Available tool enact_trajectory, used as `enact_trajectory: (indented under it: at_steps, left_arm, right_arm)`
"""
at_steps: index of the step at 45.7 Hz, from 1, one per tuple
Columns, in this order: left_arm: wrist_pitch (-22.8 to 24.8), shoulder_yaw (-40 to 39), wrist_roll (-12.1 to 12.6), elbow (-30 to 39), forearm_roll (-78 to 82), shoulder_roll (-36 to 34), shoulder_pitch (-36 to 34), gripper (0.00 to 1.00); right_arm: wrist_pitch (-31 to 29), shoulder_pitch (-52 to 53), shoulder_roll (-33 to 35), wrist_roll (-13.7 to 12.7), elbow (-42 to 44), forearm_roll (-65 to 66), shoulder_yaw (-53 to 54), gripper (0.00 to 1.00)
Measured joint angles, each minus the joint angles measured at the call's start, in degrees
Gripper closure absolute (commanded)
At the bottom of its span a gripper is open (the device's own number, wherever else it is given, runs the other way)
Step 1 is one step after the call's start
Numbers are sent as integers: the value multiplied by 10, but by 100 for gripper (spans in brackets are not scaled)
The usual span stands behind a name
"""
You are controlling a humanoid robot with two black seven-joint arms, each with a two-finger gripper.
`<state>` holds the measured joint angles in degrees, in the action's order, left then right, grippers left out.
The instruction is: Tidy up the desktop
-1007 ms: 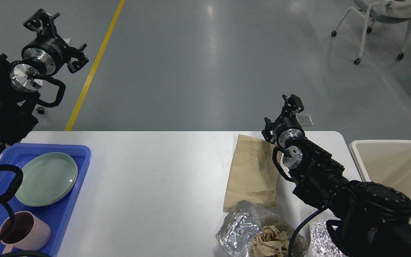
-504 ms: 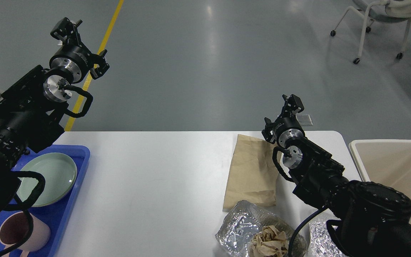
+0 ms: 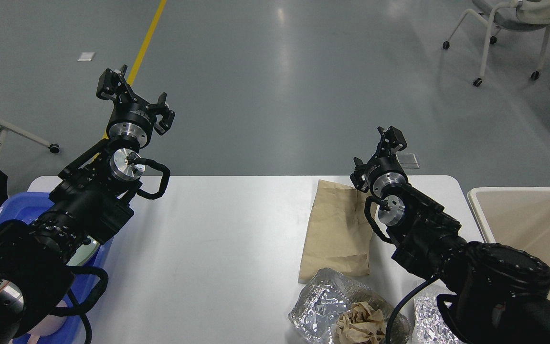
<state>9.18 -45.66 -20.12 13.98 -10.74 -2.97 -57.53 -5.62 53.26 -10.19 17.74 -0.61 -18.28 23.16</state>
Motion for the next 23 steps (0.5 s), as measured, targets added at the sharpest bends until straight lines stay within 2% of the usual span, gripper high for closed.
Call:
enact_trajectory:
  at_steps: [6, 16, 23]
  left_arm:
    - [4, 0, -10, 0, 2, -1, 6, 0]
    - [47, 2, -76, 0, 3, 0, 47, 0]
    - [59, 6, -93, 0, 4, 0, 67, 0]
  right_arm:
    - [0, 0, 0, 0, 0, 0, 0, 0]
    - [0, 0, 0, 0, 0, 0, 0, 0]
    - [0, 0, 0, 0, 0, 0, 0, 0]
